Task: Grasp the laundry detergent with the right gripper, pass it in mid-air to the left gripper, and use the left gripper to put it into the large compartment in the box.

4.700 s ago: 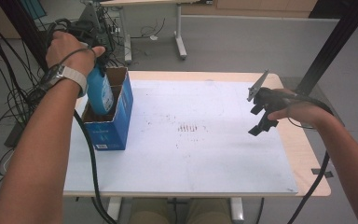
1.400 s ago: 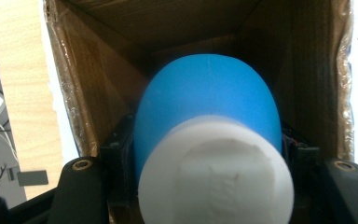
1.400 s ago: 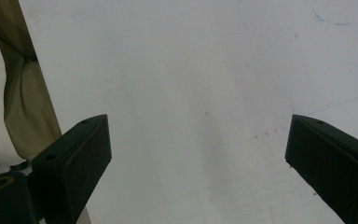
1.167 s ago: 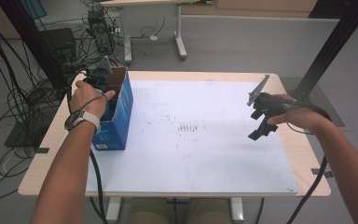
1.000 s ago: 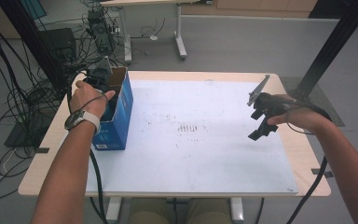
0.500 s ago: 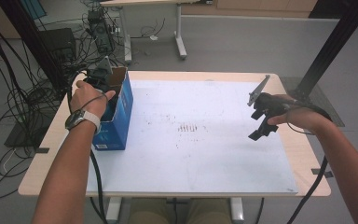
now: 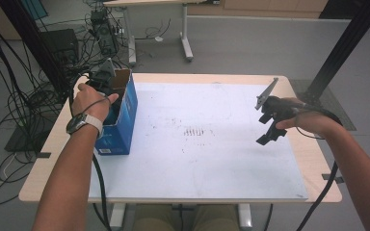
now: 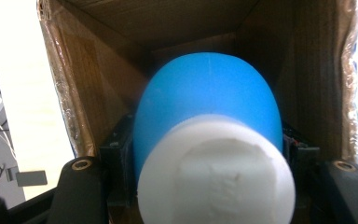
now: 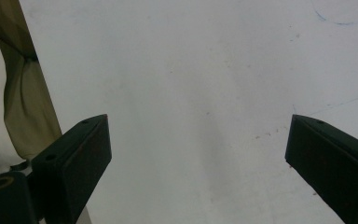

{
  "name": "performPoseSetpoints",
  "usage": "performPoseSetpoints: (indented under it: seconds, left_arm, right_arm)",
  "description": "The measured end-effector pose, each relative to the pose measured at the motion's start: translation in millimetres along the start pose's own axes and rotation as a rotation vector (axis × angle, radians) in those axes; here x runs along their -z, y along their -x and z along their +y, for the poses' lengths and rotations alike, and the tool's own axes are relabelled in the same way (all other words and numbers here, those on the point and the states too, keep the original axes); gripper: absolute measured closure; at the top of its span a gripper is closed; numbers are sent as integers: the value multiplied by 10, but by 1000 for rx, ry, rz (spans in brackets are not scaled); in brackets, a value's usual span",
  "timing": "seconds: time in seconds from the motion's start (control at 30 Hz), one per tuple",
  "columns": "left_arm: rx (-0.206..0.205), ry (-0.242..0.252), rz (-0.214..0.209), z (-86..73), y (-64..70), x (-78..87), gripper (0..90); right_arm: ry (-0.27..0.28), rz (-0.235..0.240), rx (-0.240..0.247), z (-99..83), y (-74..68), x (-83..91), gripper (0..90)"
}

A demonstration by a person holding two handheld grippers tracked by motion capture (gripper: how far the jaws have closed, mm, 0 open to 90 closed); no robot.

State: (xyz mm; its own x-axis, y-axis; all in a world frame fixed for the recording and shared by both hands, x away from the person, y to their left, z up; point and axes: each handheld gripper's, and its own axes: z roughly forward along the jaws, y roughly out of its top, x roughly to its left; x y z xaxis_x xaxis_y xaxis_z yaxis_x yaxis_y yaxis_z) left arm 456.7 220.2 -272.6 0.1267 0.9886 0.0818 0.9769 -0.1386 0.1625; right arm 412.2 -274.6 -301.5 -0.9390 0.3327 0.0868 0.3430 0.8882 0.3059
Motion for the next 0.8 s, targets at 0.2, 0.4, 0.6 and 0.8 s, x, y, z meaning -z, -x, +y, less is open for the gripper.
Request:
performPoseSetpoints:
  seconds: [0.2,0.4,0.6,0.8]
  left_arm:
    - [0,2,-1,-1,-4,-2,373]
    - [1,0,-3,3,-9,-4,373]
    - [1,0,-6,3,-14,-5,373]
    - [-2,-1,-4,2,-10,-6,373]
  right_arm:
    - [-5,3,-1,-1,-4,-5,71]
    - [-4,0,-2,-5,1,6,70]
    - [-7,0,-1,2,1,5,70]
    - [-8,2,2,16,-1,-3,70]
